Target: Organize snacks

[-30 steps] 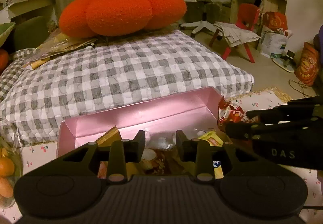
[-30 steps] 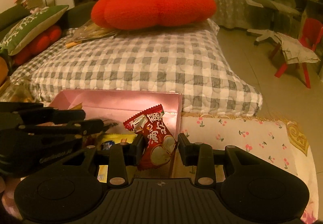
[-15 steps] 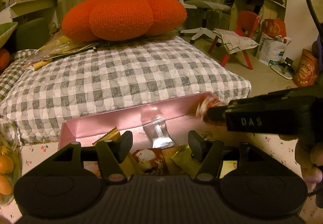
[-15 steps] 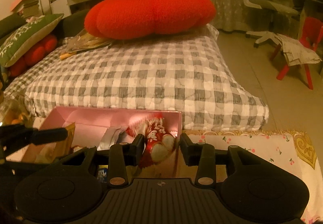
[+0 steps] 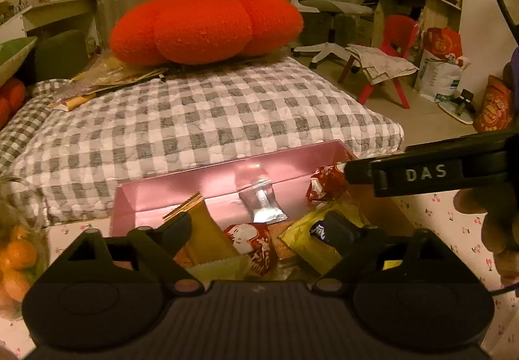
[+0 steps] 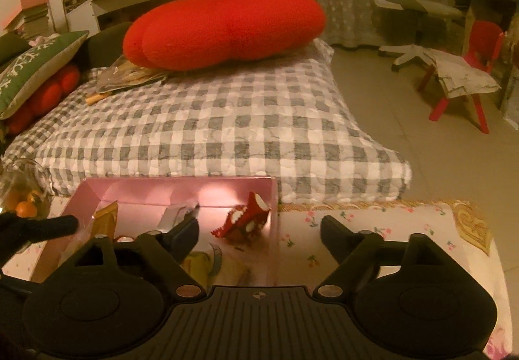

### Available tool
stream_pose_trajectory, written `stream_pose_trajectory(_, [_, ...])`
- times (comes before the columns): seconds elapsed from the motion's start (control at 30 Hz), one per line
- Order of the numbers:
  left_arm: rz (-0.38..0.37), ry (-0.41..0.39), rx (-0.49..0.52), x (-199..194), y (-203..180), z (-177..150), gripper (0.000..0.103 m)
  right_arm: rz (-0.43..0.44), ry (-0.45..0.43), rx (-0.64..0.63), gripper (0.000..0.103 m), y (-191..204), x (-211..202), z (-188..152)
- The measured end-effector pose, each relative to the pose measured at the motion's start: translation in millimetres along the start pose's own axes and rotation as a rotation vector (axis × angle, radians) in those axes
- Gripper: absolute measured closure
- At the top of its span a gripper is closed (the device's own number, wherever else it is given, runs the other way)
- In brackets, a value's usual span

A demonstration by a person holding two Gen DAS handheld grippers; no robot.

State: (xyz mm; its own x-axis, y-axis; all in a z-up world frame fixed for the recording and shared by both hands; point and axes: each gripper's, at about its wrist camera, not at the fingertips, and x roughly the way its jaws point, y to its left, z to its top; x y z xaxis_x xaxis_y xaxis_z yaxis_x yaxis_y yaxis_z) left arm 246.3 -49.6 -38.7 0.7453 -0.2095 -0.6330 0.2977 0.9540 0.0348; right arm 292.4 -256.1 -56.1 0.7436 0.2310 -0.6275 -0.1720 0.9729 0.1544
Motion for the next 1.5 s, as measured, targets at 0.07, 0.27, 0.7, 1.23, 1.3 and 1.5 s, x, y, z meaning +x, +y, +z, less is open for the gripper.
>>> stream_pose_trajectory(0.07, [0.005, -0.004, 0.0, -6, 0, -1, 0.005, -0.005, 0.003, 0.003, 0.014, -1, -8, -3])
stream_pose_trajectory(0.27, [-0.001, 0.027, -0.014, -25, 0, -11, 0.001, -0.015, 0.022, -0.024, 0.014, 3, -29, -14])
stream_pose_trajectory(0.7, [0.009, 0.082, -0.06, -67, -1, -45, 0.0, -0.016, 0.054, -0.089, 0.013, 24, -82, -48])
stream_pose_trajectory(1.23, [0.105, 0.167, -0.135, -110, 1, -72, 0.0, -0.074, 0.08, -0.116, 0.013, 50, -136, -80])
stream_pose_trajectory(1.3, [0.138, 0.185, -0.137, -118, 0, -73, 0.0, -0.093, 0.086, -0.11, 0.013, 54, -143, -82])
stream_pose_trajectory(1.5, [0.265, 0.176, -0.098, -146, -11, -73, 0.0, -0.081, 0.11, -0.093, 0.013, 63, -168, -90])
